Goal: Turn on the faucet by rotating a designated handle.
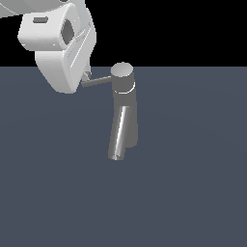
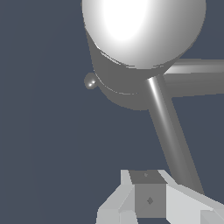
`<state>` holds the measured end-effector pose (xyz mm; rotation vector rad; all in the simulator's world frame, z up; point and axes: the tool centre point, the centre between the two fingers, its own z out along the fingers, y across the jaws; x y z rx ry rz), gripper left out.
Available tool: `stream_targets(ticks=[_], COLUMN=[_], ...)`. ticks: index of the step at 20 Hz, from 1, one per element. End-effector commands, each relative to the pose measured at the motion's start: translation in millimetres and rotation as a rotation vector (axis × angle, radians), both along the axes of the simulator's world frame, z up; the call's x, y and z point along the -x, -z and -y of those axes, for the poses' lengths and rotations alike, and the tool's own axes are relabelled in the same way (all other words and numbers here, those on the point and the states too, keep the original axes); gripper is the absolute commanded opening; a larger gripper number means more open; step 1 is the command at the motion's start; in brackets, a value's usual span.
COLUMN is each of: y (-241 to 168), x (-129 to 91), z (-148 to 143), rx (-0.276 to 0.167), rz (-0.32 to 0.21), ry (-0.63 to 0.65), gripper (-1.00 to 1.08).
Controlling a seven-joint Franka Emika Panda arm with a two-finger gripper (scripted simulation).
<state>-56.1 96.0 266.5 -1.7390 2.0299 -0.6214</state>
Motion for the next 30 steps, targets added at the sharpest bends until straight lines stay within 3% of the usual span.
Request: stream_targets(ticks=[1,4,30], y=[10,7,39], x=[12,9,61], z=[3,-5,34], rx=[0.005,0.001,0.005], rz=[-0.011,-0.003,-0.009], ry=[0.009,-0.005,0.006], gripper=[-1.00,-1.00,-1.00])
